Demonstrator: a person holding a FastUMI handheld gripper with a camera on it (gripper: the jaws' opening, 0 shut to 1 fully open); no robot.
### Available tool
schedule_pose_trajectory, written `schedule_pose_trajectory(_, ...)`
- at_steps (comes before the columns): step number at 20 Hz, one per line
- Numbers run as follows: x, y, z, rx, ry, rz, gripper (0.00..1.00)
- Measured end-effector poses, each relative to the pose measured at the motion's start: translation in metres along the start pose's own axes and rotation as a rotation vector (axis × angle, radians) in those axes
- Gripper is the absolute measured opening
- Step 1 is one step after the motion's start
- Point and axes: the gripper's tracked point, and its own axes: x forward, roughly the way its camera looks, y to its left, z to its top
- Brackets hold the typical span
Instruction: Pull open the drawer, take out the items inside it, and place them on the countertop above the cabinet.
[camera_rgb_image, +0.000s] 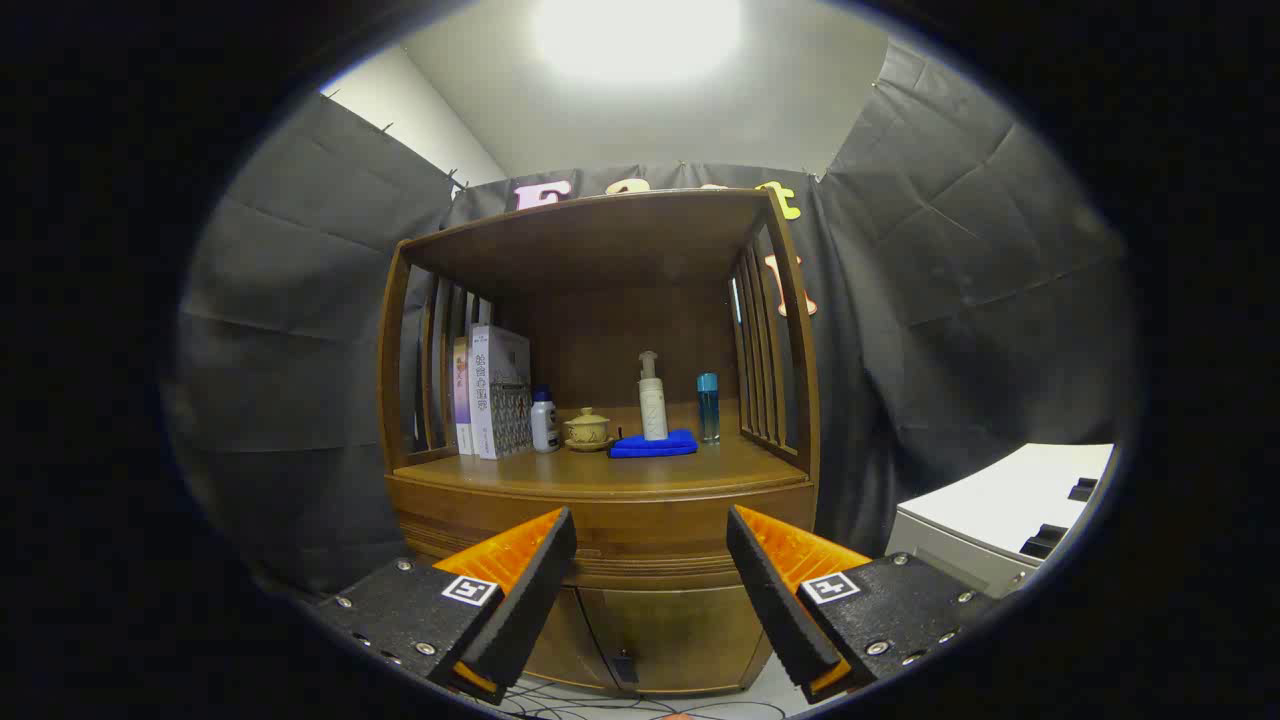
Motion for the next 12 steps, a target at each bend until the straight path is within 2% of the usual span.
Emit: schedule_pose_trajectory(12,-0.0002,0.0008,0.0024,-0.011,-0.014,0.007,0.95)
